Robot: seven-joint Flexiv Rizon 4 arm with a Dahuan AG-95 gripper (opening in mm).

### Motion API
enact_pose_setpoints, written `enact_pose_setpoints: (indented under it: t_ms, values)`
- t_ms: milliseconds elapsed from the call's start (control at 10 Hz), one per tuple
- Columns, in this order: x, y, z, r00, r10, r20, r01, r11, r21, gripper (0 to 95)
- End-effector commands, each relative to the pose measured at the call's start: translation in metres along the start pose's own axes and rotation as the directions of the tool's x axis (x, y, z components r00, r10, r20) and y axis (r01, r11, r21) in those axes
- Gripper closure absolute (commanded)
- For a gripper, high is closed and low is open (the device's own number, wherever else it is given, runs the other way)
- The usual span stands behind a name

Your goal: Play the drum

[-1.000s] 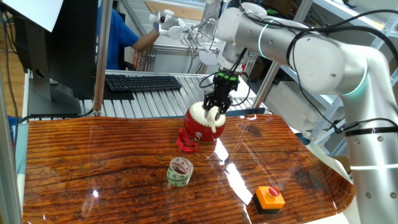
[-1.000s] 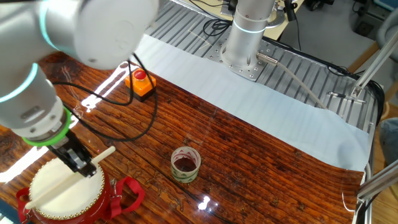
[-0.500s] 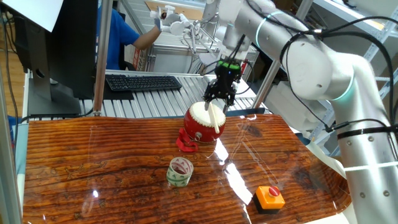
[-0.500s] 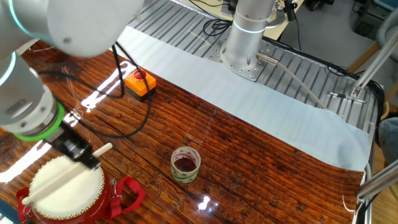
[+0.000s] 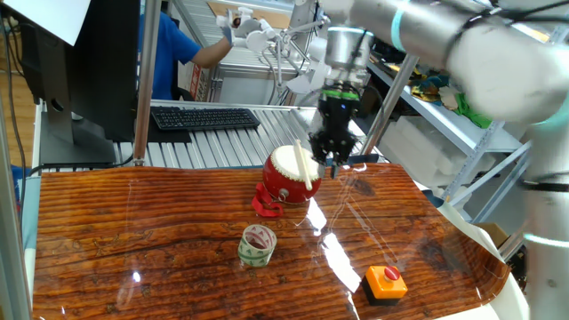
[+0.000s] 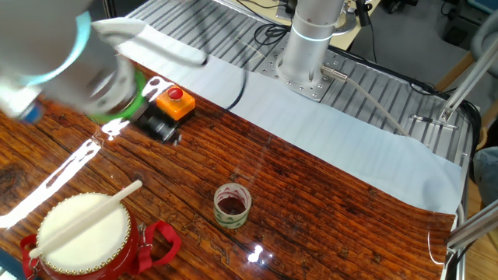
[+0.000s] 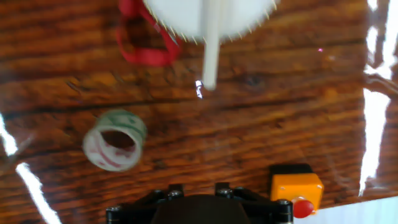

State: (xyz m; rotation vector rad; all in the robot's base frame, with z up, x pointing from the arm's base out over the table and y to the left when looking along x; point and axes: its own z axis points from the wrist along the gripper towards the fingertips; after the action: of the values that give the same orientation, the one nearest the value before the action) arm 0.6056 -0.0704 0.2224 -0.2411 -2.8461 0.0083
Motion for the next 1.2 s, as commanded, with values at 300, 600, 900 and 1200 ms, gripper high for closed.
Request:
enact_pose_setpoints:
  t_ms: [300, 600, 900, 1200]
  values:
    - [-0.0005, -0.0102, -0.0078, 0.992, -0.042, 0.116, 0.042, 0.999, 0.002, 95.0]
    - [0.0001, -0.0109, -0.0085, 0.987, -0.058, 0.152, 0.058, 0.998, -0.001, 95.0]
    - [0.0003, -0.0111, -0.0084, 0.982, -0.037, 0.185, 0.038, 0.999, -0.004, 95.0]
    - [0.0006, -0.0116, -0.0085, 0.982, -0.018, 0.190, 0.015, 1.000, 0.014, 95.0]
